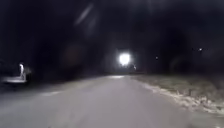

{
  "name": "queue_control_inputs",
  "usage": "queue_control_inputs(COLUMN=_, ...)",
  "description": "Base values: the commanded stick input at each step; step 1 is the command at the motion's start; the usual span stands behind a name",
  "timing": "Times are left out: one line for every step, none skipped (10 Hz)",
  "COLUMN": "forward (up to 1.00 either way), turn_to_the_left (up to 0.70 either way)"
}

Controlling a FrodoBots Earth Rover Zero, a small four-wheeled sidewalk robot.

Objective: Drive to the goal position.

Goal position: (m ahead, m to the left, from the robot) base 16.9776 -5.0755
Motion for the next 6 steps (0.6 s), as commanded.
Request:
queue_control_inputs(forward=1.00, turn_to_the_left=0.00)
queue_control_inputs(forward=1.00, turn_to_the_left=0.00)
queue_control_inputs(forward=1.00, turn_to_the_left=0.00)
queue_control_inputs(forward=1.00, turn_to_the_left=0.00)
queue_control_inputs(forward=1.00, turn_to_the_left=0.00)
queue_control_inputs(forward=1.00, turn_to_the_left=0.00)
